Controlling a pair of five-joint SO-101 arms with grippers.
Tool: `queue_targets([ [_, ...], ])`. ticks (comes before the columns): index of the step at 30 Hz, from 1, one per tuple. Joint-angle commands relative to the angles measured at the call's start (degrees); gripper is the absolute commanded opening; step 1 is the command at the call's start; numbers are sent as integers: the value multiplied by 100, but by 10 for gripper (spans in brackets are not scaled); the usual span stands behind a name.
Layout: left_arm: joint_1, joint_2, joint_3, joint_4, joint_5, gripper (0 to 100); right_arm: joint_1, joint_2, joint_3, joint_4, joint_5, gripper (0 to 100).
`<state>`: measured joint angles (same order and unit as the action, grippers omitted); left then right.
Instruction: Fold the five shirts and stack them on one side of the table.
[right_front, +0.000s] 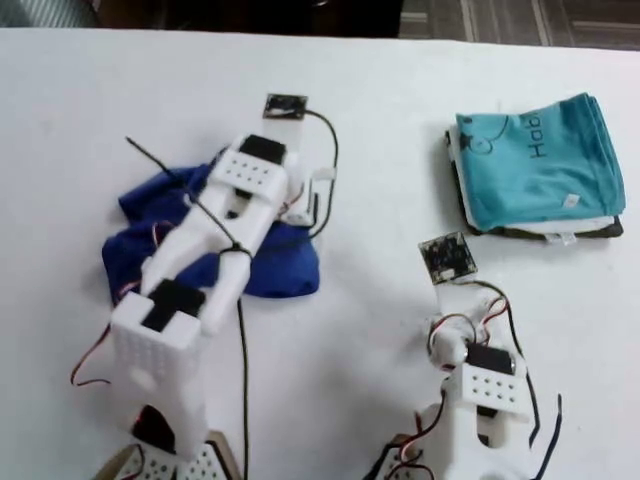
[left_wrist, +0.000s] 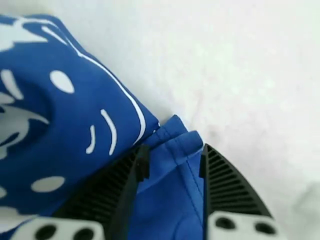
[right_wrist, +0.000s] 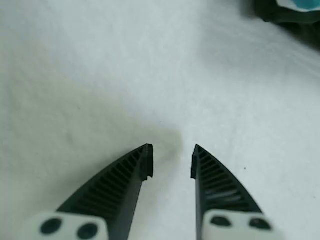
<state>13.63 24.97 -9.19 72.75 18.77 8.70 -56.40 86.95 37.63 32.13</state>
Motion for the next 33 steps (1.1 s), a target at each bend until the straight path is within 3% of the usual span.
queue_targets([
  [1, 79, -35, -189, -9, -44, 188, -31, -154, -26, -101, -26, 134],
  [14, 149, 589, -251, 9, -44, 183, -31, -154, -26, -101, -26, 134],
  [18, 141, 580, -259, -9, -105, 90, -31, -154, -26, -101, -26, 134],
  [20, 167, 589, -286, -9, -475, 30, -31, -154, -26, -101, -26, 134],
  [26, 202, 571, -435, 53, -633, 28, -31, -154, -26, -101, -26, 134],
  [33, 229, 571, -1763, 1530, -642, 28, -31, -154, -26, -101, -26, 134],
])
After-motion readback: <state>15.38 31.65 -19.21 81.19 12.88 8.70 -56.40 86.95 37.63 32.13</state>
